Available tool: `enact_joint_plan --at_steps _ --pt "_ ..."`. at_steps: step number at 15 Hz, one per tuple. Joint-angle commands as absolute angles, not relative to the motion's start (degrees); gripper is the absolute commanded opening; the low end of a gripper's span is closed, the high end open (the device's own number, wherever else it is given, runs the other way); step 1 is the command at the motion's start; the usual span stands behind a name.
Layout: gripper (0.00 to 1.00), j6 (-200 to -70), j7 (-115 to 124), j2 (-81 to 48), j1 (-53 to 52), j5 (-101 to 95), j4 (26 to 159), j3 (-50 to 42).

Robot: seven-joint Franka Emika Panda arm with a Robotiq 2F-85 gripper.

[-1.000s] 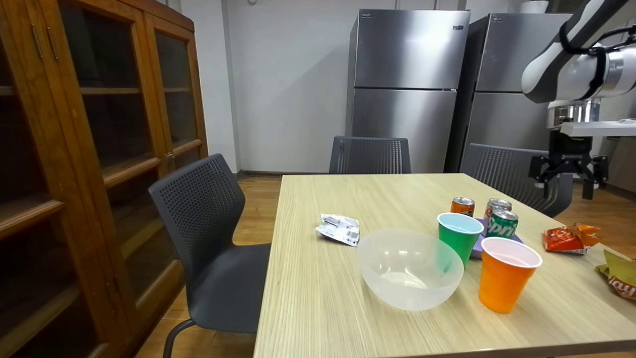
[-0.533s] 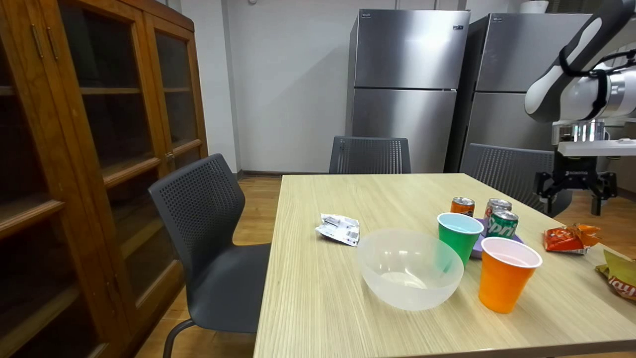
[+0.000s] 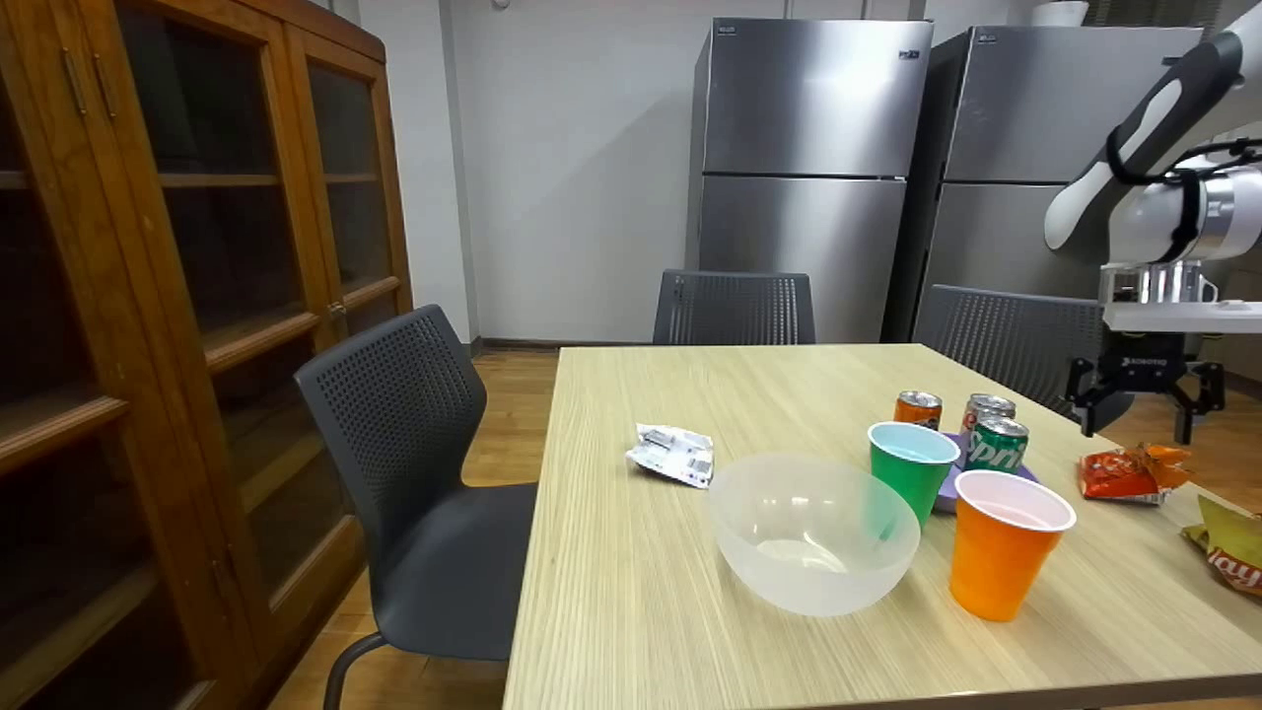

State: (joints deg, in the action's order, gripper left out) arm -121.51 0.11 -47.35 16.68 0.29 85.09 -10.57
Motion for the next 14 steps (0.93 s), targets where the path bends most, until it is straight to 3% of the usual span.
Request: enact_joint_plan --at_steps 1,9,10,11,14 --pt "1.00 -119.20 0.86 -51.31 18.31 2.10 78.46 -9.99" --pt "1.00 -116.80 0.88 -57.10 19.21 2.81 70.52 -9.80" --pt "0.95 -116.56 0.83 -57.57 19.21 2.80 69.86 -9.77" --pt "0.72 -116.21 0.75 -57.99 19.22 2.78 69.17 -9.72" --pt "0.61 -115.44 0.73 -58.71 19.24 2.74 67.78 -9.68"
